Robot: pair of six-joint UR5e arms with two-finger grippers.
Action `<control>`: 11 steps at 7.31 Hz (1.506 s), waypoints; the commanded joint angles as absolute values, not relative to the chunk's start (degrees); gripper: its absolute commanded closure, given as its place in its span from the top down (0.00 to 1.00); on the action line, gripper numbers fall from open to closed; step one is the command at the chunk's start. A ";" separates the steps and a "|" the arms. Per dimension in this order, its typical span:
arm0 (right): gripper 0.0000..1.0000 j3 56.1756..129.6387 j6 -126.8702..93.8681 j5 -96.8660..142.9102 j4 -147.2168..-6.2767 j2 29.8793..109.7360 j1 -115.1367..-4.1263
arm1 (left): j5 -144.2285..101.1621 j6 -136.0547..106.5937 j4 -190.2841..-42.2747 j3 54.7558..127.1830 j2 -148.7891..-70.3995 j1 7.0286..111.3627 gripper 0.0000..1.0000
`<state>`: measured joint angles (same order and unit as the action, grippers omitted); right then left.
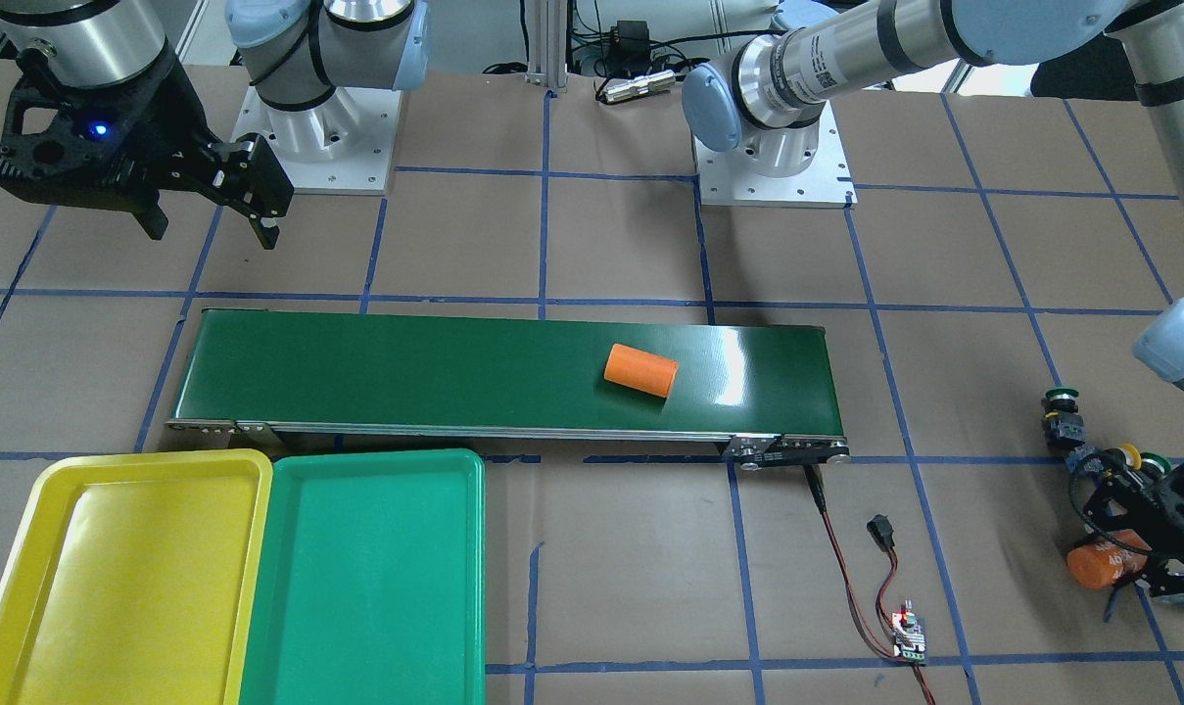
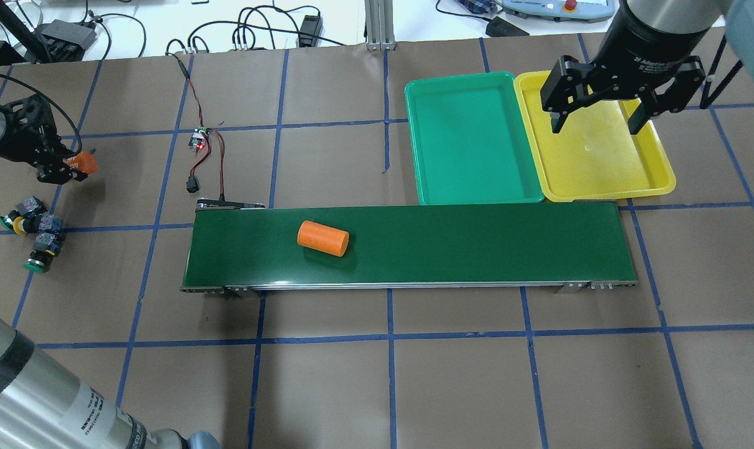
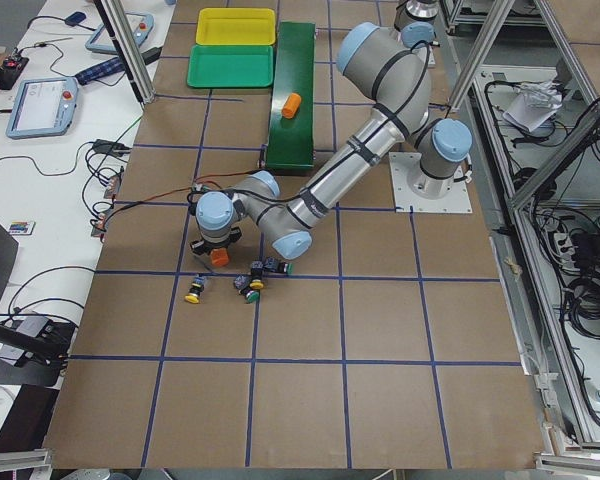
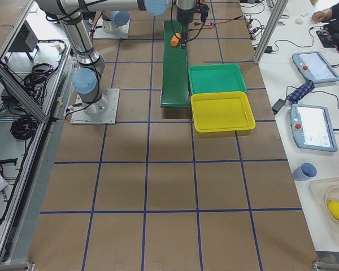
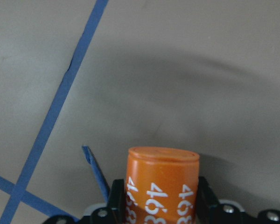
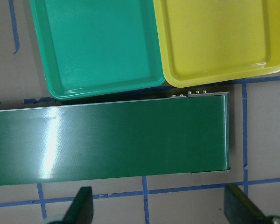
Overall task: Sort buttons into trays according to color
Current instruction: 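Carry the cylinder onto the conveyor belt and release it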
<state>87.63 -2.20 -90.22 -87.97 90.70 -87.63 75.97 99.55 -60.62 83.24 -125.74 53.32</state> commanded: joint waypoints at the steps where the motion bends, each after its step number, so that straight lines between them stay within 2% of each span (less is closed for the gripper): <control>1: 1.00 87.63 -2.20 -90.09 -87.98 90.70 -87.63 | 76.90 93.71 -65.12 90.21 -115.45 60.26 0.13; 2: 1.00 87.63 -2.20 -90.00 -88.07 90.70 -87.63 | 75.95 93.08 -64.17 97.75 -110.18 62.47 0.09; 4: 1.00 87.63 -2.20 -90.09 -88.07 90.70 -87.63 | 76.03 92.55 -57.51 109.90 -99.72 68.35 0.09; 7: 1.00 87.63 -2.20 -90.00 -87.98 90.70 -87.63 | 76.55 86.77 -57.13 119.06 -88.89 76.27 0.09; 9: 1.00 87.63 -2.28 -90.26 -87.89 90.70 -87.63 | 76.55 84.29 -55.55 122.50 -87.02 80.84 0.09; 11: 1.00 87.63 -2.20 -90.35 -87.72 90.70 -87.63 | 76.64 84.98 -46.96 125.41 -89.20 82.53 0.10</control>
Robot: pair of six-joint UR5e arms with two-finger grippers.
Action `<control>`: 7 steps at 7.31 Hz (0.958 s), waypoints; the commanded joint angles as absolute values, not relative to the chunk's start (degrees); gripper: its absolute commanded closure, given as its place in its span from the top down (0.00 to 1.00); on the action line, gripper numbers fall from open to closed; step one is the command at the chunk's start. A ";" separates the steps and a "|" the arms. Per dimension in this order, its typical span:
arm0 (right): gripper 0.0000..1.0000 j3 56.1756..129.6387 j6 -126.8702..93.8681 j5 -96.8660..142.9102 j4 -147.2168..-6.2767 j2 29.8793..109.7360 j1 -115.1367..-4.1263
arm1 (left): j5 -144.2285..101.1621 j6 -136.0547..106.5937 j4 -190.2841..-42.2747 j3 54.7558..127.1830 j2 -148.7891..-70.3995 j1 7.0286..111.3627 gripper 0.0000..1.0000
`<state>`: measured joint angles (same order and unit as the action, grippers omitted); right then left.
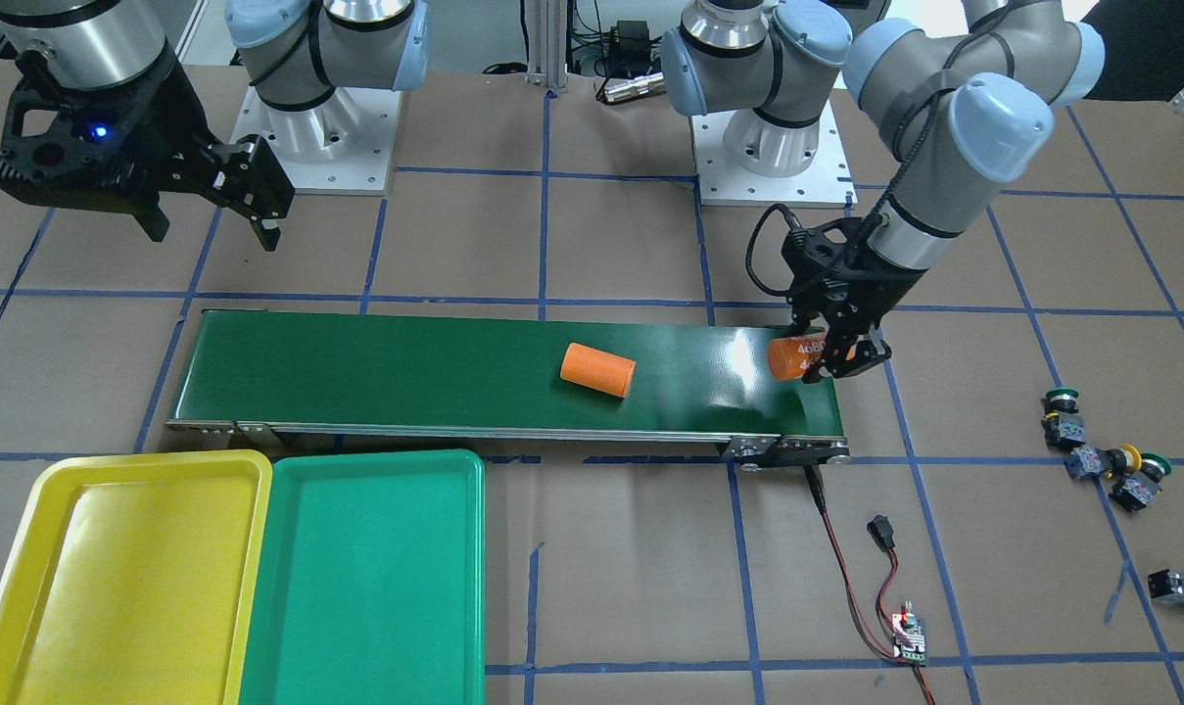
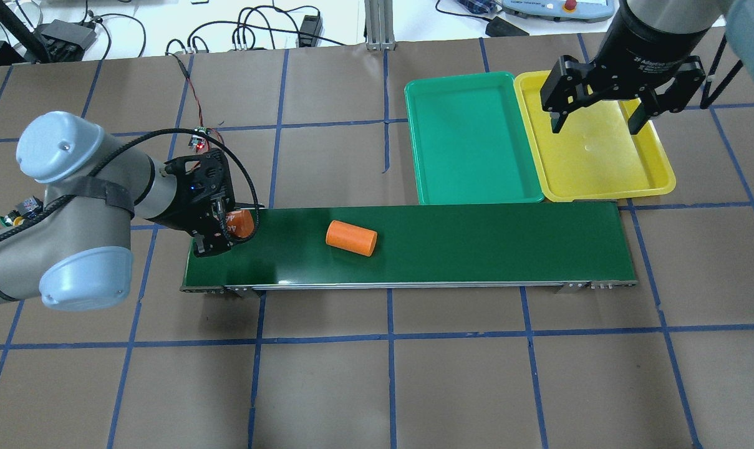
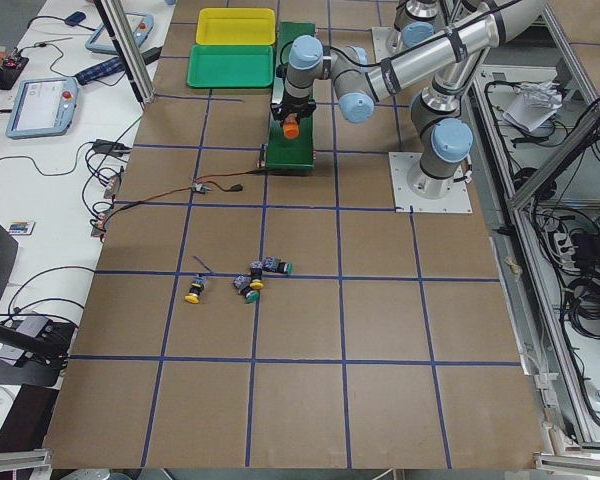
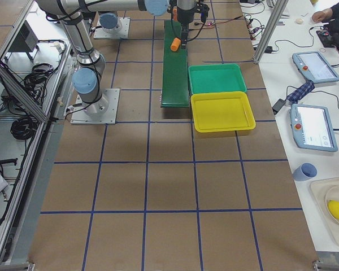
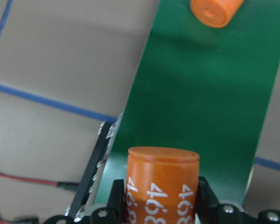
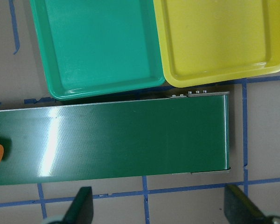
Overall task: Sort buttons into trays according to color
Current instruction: 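Carry the cylinder onto the conveyor belt and release it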
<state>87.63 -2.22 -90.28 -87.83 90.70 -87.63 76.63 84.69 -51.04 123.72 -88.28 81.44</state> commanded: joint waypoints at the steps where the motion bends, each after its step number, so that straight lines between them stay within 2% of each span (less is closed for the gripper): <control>1: 1.00 87.63 -2.20 -90.26 -87.54 90.70 -87.63 | 76.64 85.08 -46.67 126.29 -89.64 82.44 0.10; 2: 1.00 87.63 -2.28 -90.26 -87.54 90.70 -87.63 | 76.47 86.04 -46.67 126.56 -90.78 82.35 0.18; 3: 1.00 87.63 -2.20 -90.26 -87.63 90.70 -87.63 | 76.64 86.65 -46.23 127.08 -91.66 82.27 0.99; 5: 1.00 87.63 -2.20 -90.26 -87.63 90.70 -87.63 | 76.55 83.36 -43.00 125.78 -89.40 81.22 1.00; 6: 1.00 87.63 -2.20 -90.18 -87.71 90.70 -87.63 | 76.90 79.58 -43.41 121.77 -88.34 77.47 1.00; 7: 1.00 87.63 -2.28 -90.18 -87.63 90.70 -87.63 | 76.64 79.98 -52.73 118.42 -87.72 73.95 1.00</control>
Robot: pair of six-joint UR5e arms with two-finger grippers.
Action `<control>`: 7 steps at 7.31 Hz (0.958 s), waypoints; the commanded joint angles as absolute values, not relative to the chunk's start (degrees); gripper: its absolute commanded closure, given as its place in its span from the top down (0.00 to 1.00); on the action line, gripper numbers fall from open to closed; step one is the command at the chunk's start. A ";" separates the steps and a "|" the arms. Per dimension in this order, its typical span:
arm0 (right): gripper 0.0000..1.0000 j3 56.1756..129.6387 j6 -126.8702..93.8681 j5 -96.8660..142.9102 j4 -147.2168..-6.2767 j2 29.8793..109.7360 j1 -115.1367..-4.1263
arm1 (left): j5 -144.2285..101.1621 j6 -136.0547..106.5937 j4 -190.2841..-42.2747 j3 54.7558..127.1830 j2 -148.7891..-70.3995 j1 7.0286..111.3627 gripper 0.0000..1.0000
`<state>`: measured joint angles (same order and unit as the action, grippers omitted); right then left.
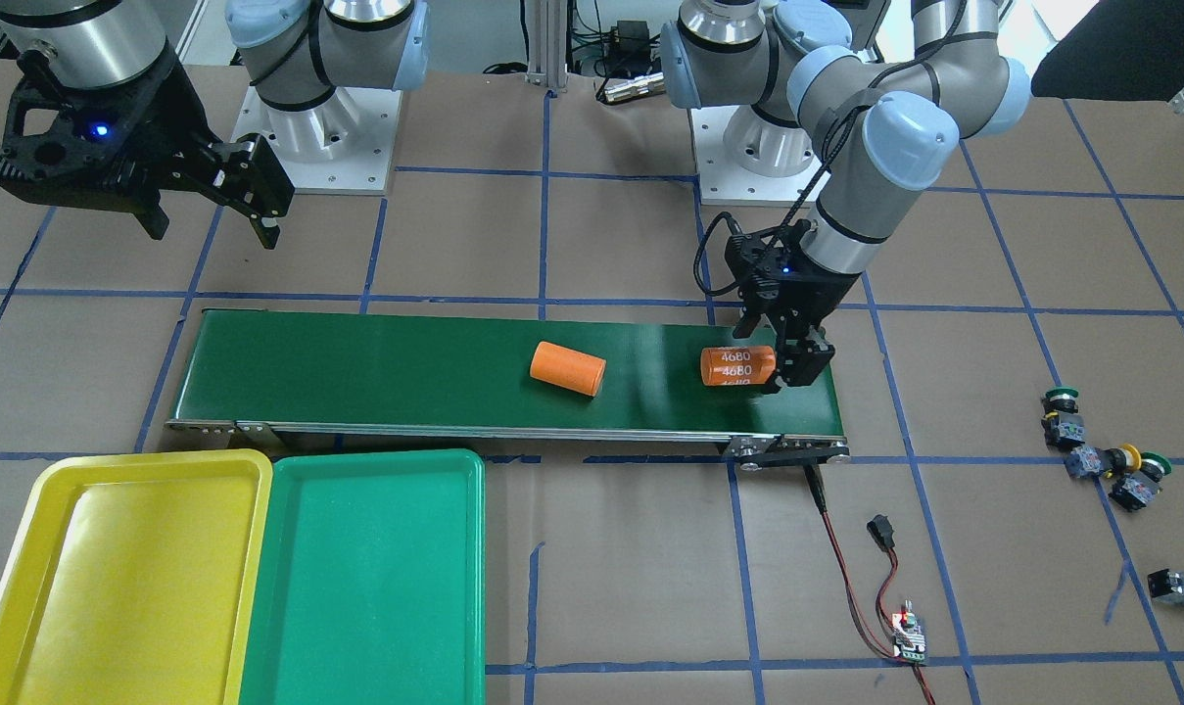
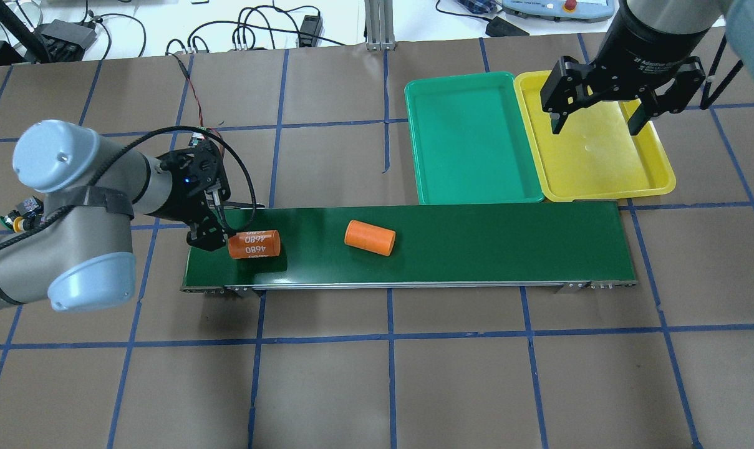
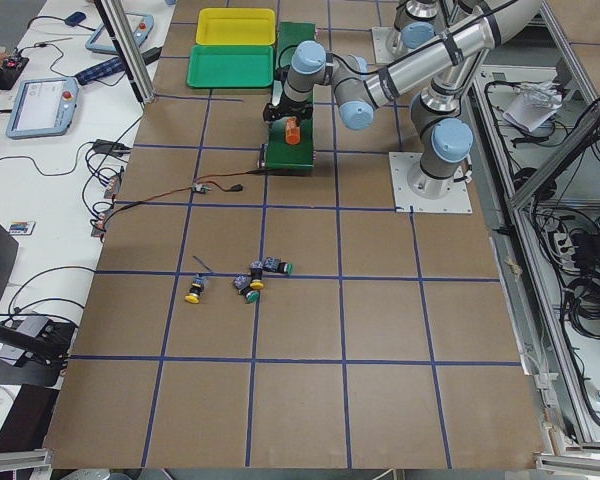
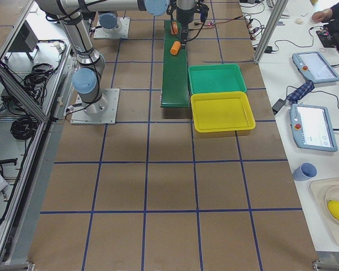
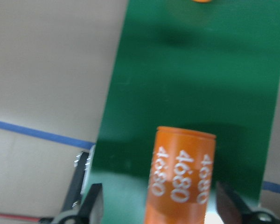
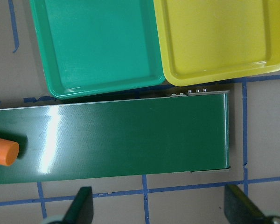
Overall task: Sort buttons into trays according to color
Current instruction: 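Carry the cylinder onto the conveyor belt and release it, then move the left gripper over the green-capped push button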
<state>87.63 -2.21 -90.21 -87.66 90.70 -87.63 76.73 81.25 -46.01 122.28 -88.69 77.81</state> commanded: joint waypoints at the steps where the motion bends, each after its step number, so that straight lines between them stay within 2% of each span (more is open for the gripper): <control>1: 1.00 87.89 -2.20 -90.26 -87.54 90.79 -87.63 | 76.12 79.89 -58.56 114.21 -88.24 67.04 1.00; 2: 1.00 87.89 -2.20 -90.26 -87.80 90.70 -87.63 | 75.85 78.41 -58.97 111.21 -90.33 60.62 1.00; 3: 1.00 87.89 -2.20 -90.26 -87.72 90.79 -87.63 | 75.94 72.05 -59.24 111.53 -92.70 57.69 1.00; 4: 1.00 87.89 -2.20 -90.26 -87.71 90.70 -87.63 | 77.24 67.28 -58.11 113.45 -94.46 57.05 1.00; 7: 1.00 87.89 -2.20 -90.26 -87.80 90.79 -87.63 | 82.44 48.06 -55.56 112.07 -101.05 53.36 1.00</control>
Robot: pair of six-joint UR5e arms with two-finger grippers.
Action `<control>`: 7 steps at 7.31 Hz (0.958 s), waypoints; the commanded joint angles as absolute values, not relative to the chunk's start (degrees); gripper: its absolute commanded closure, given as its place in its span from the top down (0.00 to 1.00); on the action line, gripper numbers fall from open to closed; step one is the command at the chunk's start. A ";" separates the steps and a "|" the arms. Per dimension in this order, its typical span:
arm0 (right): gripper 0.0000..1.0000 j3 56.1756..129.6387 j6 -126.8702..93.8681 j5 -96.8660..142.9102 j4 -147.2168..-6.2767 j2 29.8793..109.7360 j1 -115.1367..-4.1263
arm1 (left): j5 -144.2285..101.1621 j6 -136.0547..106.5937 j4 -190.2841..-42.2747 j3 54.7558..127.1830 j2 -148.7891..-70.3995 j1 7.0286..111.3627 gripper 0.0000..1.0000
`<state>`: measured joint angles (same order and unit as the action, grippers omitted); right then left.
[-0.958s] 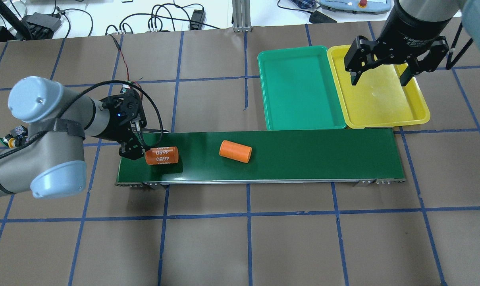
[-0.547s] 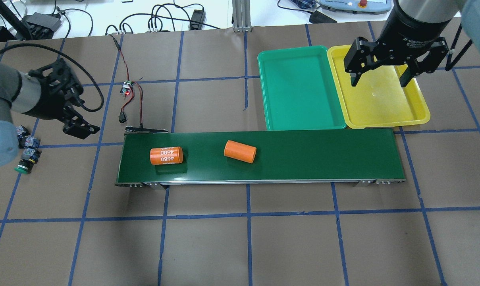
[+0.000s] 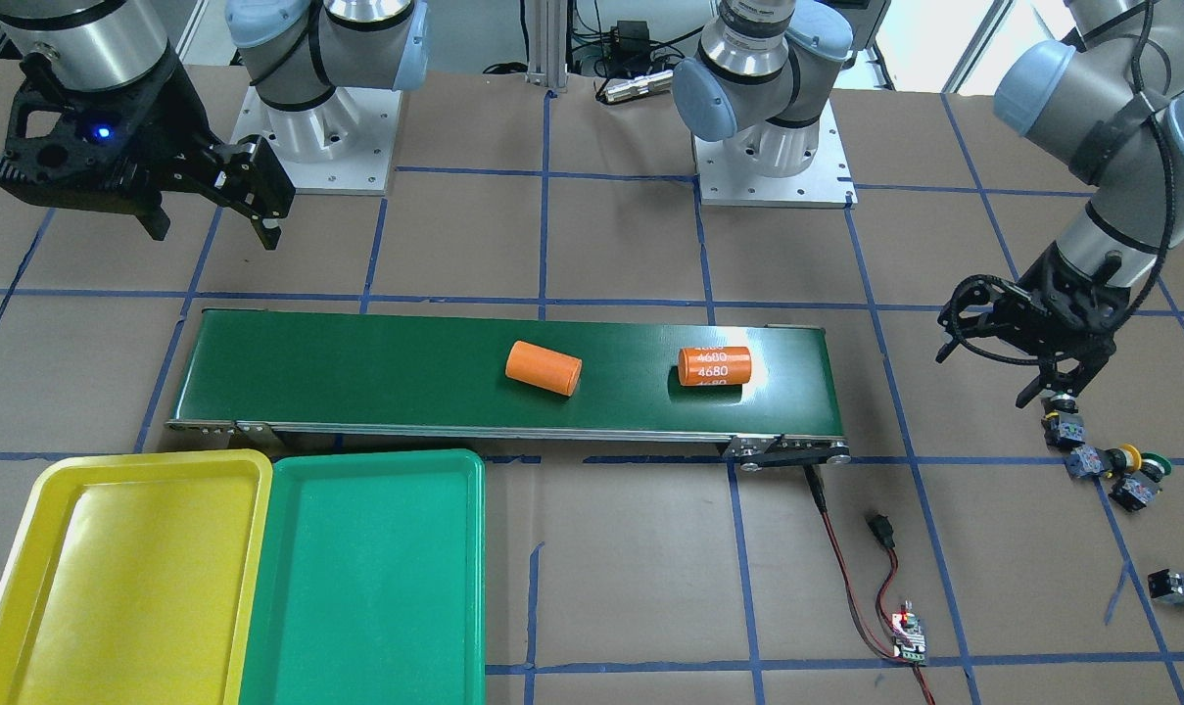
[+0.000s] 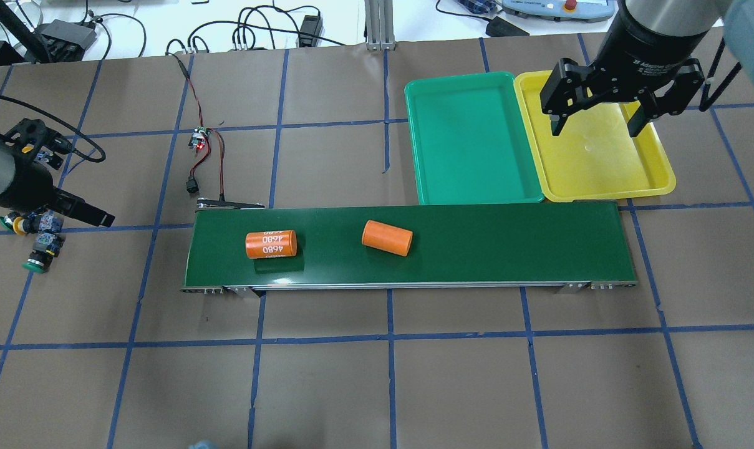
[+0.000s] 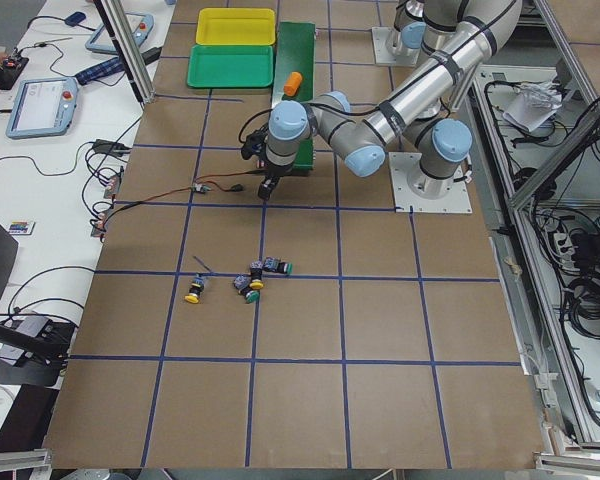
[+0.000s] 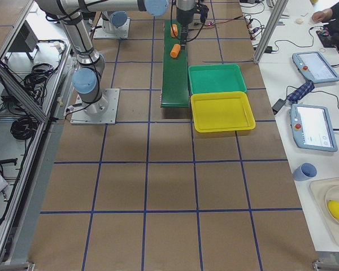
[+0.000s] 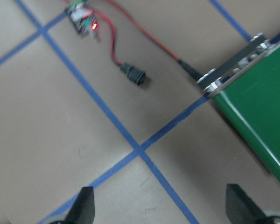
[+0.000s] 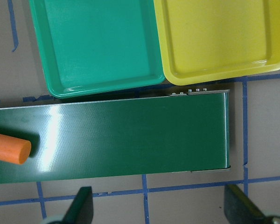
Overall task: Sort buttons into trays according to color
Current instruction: 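Move the left gripper over the green-capped push button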
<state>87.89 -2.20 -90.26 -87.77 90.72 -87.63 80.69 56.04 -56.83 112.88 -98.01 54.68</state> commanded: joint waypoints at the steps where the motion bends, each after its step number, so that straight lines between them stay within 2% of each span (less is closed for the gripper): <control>1: 1.00 87.89 -2.20 -90.26 -87.80 90.79 -87.63 | 82.88 45.81 -52.68 111.19 -103.42 53.18 1.00; 3: 1.00 87.89 -2.20 -90.26 -87.80 90.70 -87.63 | 84.64 44.65 -52.12 111.10 -107.38 47.15 1.00; 5: 1.00 87.89 -2.20 -90.26 -87.80 90.79 -87.63 | 85.16 44.82 -42.34 110.48 -110.90 45.71 1.00; 7: 1.00 87.89 -2.20 -90.26 -87.89 90.70 -87.63 | 85.60 44.74 -40.17 109.60 -114.24 44.31 1.00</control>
<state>87.89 -2.20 -90.26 -87.82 90.72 -87.63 85.29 44.85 -41.76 110.04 -112.11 45.27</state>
